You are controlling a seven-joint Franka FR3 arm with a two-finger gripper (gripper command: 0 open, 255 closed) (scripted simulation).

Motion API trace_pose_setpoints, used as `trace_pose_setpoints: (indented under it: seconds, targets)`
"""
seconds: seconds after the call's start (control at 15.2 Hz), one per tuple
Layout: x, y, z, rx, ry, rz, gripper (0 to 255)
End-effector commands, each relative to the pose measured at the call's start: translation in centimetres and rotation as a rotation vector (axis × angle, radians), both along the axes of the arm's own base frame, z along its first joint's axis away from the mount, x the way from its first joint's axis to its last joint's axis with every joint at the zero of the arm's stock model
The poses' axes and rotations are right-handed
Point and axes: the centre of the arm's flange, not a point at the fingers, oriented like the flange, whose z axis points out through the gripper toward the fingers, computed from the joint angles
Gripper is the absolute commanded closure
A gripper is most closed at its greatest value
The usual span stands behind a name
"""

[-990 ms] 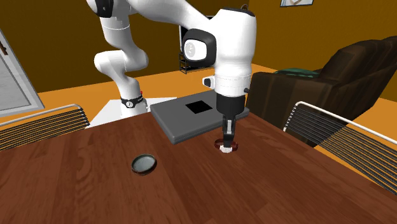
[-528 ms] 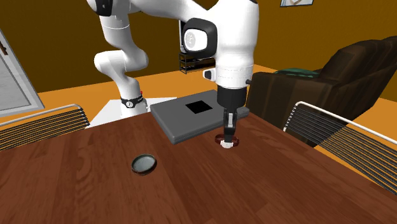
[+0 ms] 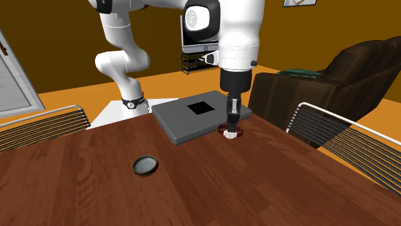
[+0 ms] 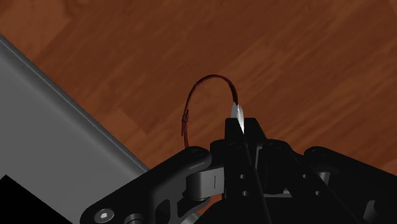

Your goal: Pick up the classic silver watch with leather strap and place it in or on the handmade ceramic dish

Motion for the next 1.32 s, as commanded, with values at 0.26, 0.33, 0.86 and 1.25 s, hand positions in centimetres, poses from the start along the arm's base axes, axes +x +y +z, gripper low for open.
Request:
trace_pose_setpoints:
  seconds: [0.26,0.33,0.86,1.25]
  targets:
    - [0.0,0.0,3.2,0.000,0.000,0.000,255]
    - [0.0,0.0,3.4,0.000,0.000,0.000,255]
    - [2.1,-10.3,4.6,0.000,0.000,0.000,255]
    - [3.7,-18.0,5.5,0.000,0.000,0.000,255]
